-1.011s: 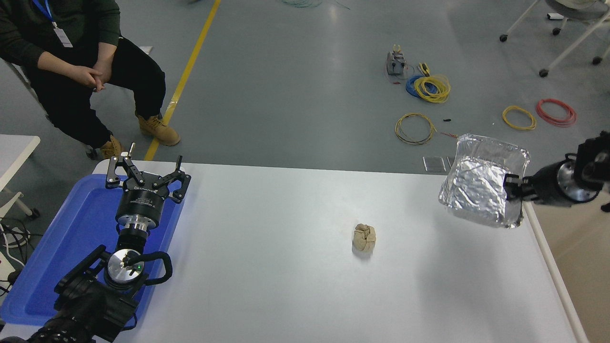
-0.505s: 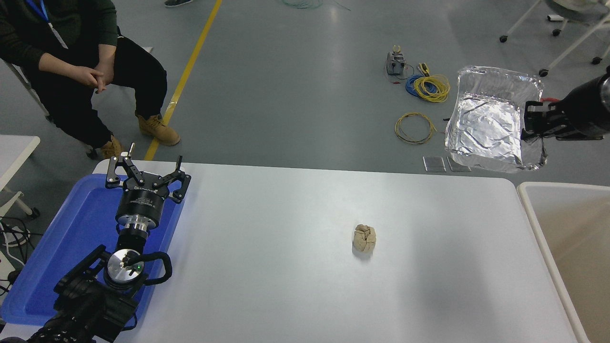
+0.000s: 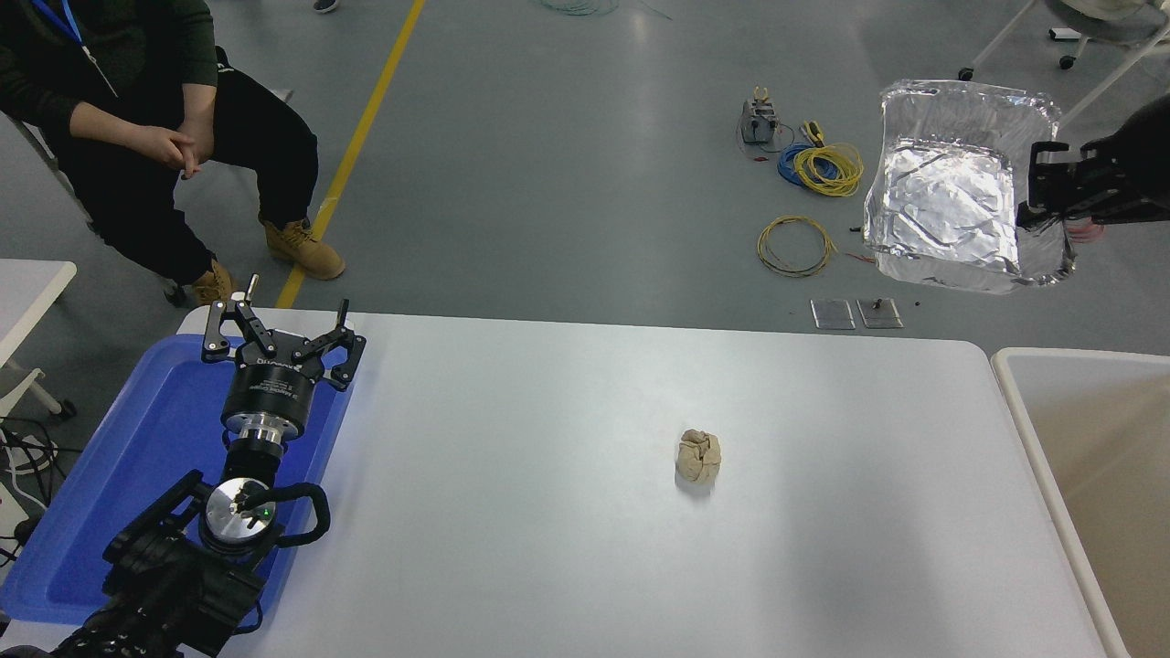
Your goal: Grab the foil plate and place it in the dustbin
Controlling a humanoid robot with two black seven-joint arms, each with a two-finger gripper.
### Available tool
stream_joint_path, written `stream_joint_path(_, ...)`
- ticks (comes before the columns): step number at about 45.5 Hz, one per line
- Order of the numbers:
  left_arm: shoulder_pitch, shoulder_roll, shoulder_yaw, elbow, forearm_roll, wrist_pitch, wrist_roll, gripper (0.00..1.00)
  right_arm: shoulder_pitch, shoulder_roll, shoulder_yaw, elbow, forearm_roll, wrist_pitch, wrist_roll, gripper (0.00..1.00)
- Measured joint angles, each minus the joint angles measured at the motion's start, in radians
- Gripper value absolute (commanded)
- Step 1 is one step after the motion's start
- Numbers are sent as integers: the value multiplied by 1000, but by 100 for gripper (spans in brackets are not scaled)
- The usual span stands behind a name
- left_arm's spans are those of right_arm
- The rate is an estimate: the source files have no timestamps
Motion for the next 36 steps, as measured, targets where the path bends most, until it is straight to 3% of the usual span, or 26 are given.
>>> stream_joint_path(16, 0, 0, 0, 0, 0, 0, 0, 100, -234, -38, -5, -224, 5, -55, 0, 0)
stream_joint_path(36, 0, 0, 0, 0, 0, 0, 0, 100, -830, -64, 121, -792, 92, -145, -9, 0)
